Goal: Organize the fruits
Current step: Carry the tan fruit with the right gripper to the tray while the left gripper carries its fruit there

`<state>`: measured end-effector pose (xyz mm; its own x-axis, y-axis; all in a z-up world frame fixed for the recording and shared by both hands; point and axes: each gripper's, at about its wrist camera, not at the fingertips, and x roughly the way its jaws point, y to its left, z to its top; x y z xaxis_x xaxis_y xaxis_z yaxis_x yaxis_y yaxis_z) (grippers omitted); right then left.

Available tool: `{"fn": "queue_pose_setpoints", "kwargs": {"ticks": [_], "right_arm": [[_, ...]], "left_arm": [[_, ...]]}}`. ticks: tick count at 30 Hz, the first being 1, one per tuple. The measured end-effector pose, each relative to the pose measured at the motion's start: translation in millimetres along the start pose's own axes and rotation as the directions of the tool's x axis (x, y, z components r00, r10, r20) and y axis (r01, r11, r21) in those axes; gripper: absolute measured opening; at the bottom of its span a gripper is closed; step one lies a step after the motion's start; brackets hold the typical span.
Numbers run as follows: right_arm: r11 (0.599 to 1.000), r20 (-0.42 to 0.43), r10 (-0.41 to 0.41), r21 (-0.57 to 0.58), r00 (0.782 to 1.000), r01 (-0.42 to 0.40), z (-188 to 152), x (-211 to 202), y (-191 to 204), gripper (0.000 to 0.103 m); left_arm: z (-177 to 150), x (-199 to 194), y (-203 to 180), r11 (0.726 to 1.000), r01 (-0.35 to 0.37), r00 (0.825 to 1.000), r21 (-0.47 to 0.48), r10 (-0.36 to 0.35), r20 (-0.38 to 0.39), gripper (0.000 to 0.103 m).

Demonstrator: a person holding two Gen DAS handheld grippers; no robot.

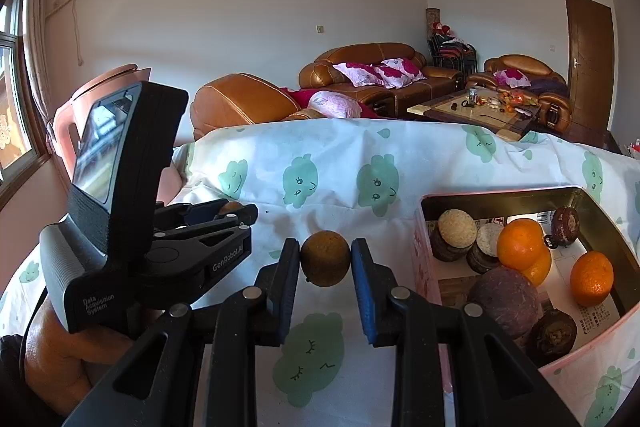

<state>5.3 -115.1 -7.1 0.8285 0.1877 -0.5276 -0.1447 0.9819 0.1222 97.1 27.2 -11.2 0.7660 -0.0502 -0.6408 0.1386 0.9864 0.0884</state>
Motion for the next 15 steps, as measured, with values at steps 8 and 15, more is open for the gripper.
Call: {"fn": "queue_pose_setpoints", "kwargs": {"ticks": [8,15], "right_arm": [[1.0,0.035,-0.024,-0.005,0.999,0.025,-1,-9,5,0.029],[0.998,0.063,-0.049,-0.025,0.997,0.051,-6,-24,6,0.029]], "left_arm": [[-10,-26,3,0.997,-0.065,0.995,-0.034,0.067,0.07,0.028],[-27,-49,-8,0.996,-0.07,0.993,-0.048,0.074,0.092,0.028]]}}
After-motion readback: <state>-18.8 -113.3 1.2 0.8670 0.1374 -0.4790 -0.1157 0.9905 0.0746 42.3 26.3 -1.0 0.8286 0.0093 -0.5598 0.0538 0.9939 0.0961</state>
